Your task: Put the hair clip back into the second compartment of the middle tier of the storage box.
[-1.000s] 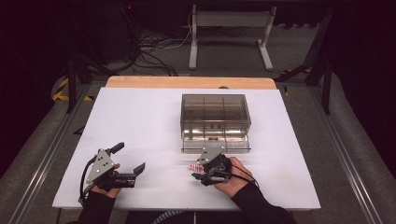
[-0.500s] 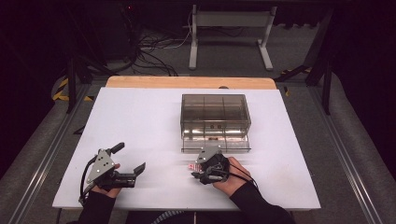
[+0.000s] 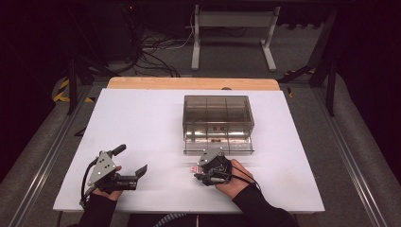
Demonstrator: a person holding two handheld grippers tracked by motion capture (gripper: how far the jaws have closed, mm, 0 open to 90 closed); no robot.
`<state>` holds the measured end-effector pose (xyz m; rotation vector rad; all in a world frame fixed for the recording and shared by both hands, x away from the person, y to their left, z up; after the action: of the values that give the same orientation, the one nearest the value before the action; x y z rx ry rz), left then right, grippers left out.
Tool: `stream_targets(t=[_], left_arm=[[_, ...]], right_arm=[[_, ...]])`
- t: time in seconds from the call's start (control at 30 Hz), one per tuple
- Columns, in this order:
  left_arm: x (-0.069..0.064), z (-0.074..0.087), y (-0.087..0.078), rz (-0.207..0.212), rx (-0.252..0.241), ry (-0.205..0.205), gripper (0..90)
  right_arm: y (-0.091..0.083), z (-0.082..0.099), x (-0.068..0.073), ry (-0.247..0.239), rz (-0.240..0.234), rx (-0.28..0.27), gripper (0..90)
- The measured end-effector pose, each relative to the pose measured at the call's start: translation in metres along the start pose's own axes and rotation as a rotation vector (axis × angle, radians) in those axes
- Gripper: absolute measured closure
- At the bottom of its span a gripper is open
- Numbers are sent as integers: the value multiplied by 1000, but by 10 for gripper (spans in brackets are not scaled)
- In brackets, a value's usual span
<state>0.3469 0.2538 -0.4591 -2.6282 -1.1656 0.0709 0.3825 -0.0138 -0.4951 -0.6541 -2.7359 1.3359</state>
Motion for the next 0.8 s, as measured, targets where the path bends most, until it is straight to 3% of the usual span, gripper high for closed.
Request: stream_targets(t=[0.8], left_arm=[[0, 0, -1, 0, 3, 3, 0]], right_arm=[[-3, -4, 10, -22, -40, -5, 703]])
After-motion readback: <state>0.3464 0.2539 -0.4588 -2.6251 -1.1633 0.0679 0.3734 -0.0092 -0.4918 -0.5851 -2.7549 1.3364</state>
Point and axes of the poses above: each handheld gripper's, and its own axes: y roughly forward along the jaws, z roughly out of its underside, x roughly to its left, the point moved 6 cm from there along y, roughly forward along the jaws, and after that the axes turned 4 degrees about z, right-handed, at the moved point
